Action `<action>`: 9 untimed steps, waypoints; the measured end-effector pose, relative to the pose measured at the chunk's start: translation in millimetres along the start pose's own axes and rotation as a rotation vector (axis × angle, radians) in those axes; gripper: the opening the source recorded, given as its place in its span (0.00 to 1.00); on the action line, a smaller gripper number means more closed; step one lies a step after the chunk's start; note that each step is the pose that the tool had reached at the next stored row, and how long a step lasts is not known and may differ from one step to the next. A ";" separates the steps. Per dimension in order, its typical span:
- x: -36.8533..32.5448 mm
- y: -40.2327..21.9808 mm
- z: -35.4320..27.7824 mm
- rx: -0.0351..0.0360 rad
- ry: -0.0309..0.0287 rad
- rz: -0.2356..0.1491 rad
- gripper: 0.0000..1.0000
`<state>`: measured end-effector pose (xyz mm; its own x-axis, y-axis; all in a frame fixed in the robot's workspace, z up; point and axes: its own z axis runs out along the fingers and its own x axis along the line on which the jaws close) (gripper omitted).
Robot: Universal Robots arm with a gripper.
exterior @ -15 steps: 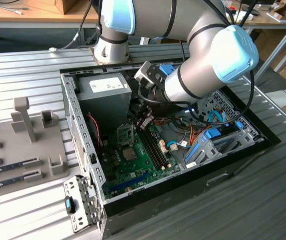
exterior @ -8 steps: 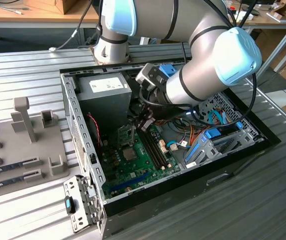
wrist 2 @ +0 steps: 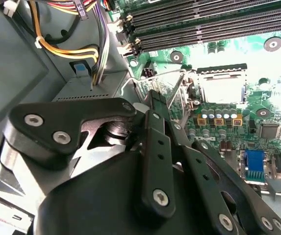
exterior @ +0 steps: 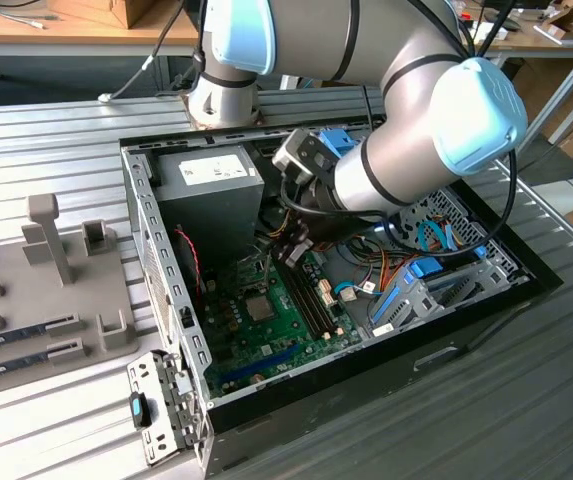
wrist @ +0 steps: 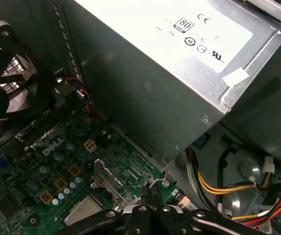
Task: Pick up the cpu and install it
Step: 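Close the cpu cover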
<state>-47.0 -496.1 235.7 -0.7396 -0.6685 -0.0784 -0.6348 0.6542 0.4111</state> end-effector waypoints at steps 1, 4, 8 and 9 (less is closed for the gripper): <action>0.2 -0.2 -0.2 -0.0004 -0.0003 0.000 0.11; 1.0 -0.7 -1.0 -0.0026 -0.0018 -0.001 0.11; 1.4 0.3 -4.1 -0.0051 -0.0023 -0.006 0.11; 1.6 0.6 -4.8 -0.0058 -0.0023 -0.008 0.11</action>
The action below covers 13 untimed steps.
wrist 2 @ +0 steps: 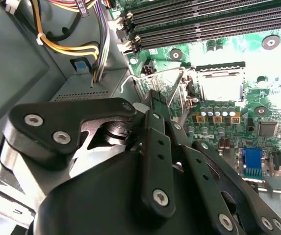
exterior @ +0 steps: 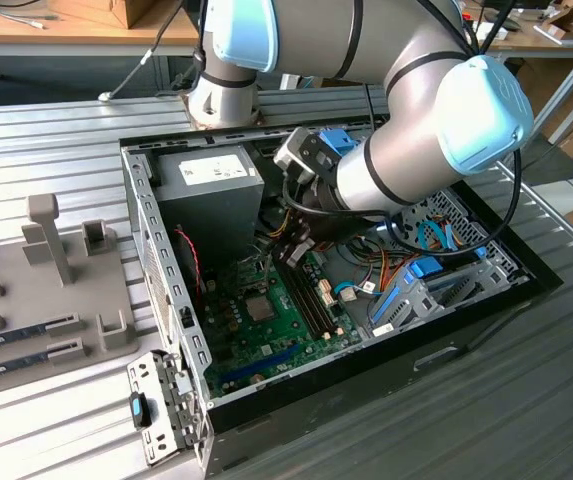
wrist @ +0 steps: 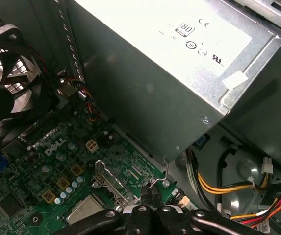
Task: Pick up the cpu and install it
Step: 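Close the cpu cover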
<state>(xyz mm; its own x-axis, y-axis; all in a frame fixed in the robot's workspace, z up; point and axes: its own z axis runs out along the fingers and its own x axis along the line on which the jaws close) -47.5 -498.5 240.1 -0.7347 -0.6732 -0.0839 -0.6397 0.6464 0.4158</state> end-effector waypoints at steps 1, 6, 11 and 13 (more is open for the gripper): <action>0.3 0.0 -0.4 -0.0006 0.0004 -0.002 0.11; 1.8 -0.4 -1.1 -0.0033 0.0108 -0.026 0.11; 2.8 -1.4 -1.5 -0.0050 0.0156 -0.038 0.11; 4.0 -2.6 -2.1 -0.0058 0.0176 -0.043 0.11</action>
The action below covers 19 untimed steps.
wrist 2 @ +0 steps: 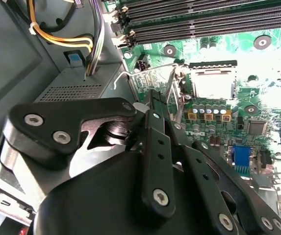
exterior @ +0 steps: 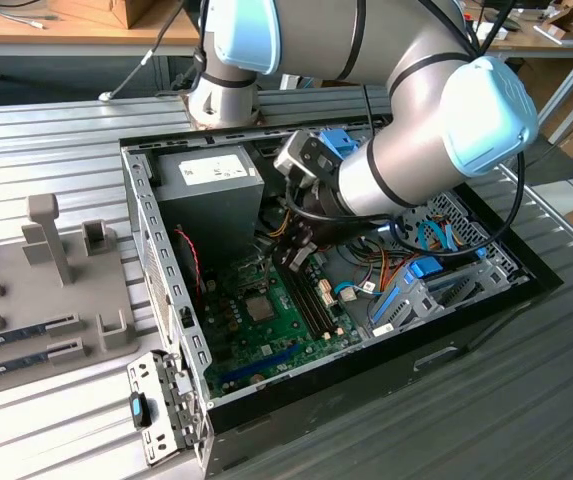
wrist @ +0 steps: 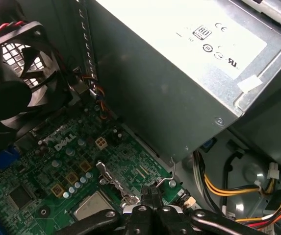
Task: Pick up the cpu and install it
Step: 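Close the cpu cover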
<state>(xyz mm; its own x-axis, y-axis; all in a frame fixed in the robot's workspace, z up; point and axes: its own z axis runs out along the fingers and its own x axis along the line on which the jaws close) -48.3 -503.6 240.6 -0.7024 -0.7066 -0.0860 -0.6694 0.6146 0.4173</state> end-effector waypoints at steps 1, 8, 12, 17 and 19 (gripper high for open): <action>0.6 -0.5 -0.3 -0.0002 0.0008 -0.002 0.11; 4.3 -3.8 -2.2 -0.0011 0.0019 -0.005 0.11; 5.8 -5.0 -2.9 -0.0014 0.0025 -0.007 0.11; 6.4 -5.6 -3.2 -0.0017 0.0026 -0.008 0.11; 6.5 -5.6 -3.2 -0.0018 0.0026 -0.008 0.11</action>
<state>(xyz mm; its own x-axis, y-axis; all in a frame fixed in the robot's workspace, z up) -48.3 -512.8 240.7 -0.6963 -0.7124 -0.0869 -0.6746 0.6083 0.4183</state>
